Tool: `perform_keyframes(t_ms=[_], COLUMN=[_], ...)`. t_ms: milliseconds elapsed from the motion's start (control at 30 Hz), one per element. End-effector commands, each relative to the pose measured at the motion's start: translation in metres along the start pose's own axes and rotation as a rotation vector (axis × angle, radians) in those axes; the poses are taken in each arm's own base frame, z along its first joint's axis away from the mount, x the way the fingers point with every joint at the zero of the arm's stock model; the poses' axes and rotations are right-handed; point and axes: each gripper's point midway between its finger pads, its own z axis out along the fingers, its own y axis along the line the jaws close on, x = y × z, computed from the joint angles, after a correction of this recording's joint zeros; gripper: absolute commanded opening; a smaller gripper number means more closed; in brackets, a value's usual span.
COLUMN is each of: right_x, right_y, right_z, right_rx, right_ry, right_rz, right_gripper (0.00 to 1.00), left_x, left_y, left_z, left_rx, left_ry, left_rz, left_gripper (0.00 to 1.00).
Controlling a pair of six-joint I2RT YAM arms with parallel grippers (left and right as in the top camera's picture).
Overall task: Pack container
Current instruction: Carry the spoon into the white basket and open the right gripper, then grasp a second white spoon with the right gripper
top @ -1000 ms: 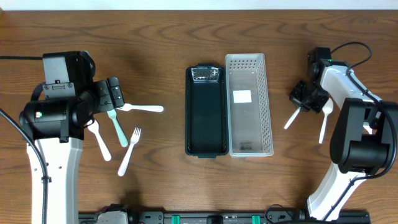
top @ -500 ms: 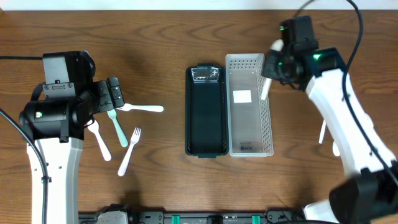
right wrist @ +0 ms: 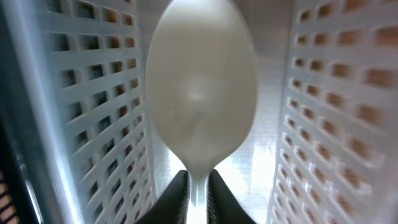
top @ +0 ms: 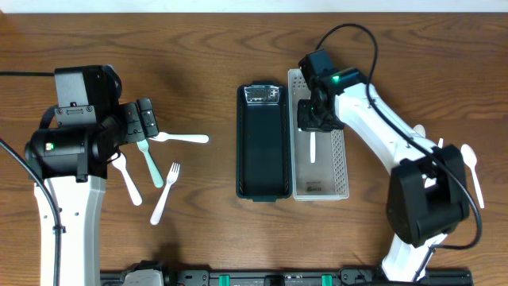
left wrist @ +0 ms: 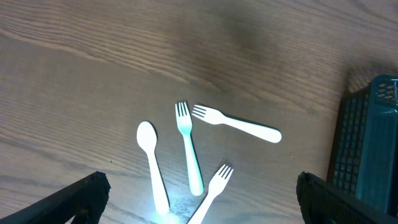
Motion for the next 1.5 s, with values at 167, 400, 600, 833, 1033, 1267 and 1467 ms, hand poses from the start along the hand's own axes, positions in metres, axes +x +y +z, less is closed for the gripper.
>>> perform_keyframes(t_ms=[167, 400, 600, 833, 1033, 1267, 1467], right_x=[-0.012, -0.056, -0.050, -0.006, 0.032, 0.045, 0.048], right_y=[0.002, -0.054, -0.169, -0.247, -0.253, -0.257, -0.265], right_z=[-0.023, -0.125, -0.153, -0.088, -0.018, 0.019, 0.034], right_rx=[-0.015, 0.018, 0.121, 0.173, 0.172, 0.172, 0.155], right_ry=[-0.056, -0.302, -0.307, -0.100, 0.009, -0.008, -0.043], right_rz=[-0.054, 0.081, 0.304, 0.424, 0.434, 0.408, 0.396], right_gripper=[0.45, 0.65, 0.83, 0.89, 0.91, 0.96, 0.96], left_x=[-0.004, -0.004, -0.004, -0.004, -0.004, -0.003, -0.003], left_y=[0.002, 0.002, 0.002, 0.002, 0.002, 0.002, 0.002], left_z=[-0.002, -0.002, -0.002, -0.002, -0.002, -0.002, -0.002], left_rx=[-0.009, -0.009, -0.009, -0.009, -0.009, -0.009, -0.009], left_ry=[-0.007, -0.007, -0.007, -0.007, -0.007, -0.006, -0.006], left_rz=[-0.001, -0.001, -0.001, -0.002, -0.002, -0.002, -0.002], left_gripper=[0.98, 0.98, 0.98, 0.98, 0.98, 0.98, 0.98])
